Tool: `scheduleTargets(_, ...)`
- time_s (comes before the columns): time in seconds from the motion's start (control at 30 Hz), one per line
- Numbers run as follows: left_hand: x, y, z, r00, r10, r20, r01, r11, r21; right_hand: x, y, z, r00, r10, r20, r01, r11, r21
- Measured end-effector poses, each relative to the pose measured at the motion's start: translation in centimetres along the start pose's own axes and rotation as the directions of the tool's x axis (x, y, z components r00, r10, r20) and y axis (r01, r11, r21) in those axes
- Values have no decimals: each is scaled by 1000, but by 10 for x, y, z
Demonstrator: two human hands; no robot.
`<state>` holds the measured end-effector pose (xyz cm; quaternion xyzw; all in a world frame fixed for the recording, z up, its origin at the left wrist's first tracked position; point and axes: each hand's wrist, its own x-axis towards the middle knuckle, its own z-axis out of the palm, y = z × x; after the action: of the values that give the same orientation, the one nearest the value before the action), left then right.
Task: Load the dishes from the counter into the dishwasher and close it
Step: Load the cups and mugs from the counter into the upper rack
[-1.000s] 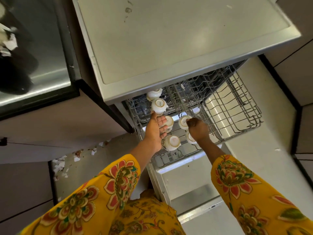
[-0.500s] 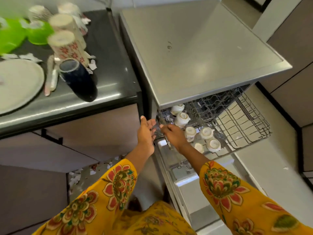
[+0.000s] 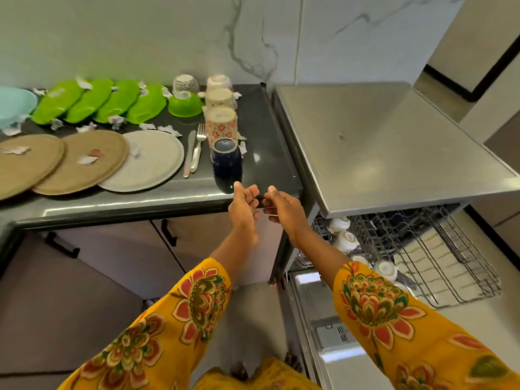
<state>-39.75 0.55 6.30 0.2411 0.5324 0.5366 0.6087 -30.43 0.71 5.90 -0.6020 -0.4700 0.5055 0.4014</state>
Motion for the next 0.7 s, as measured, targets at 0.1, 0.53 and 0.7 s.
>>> scheduleTargets(0.1,8,19,-5,998,36,-53,-37,999,-24,13,-15,12,999,-25,28,24,1000,13)
scheduleTargets(0.53,64,71,-17,974,-1,-228,-25,994,-110,84,-61,48,977,-11,214,6,1000,25)
scheduleTargets(0.7,81,77,-14,978,-38,-207,19,996,-90,111,-61,55,968,-64,241,75,996,-37)
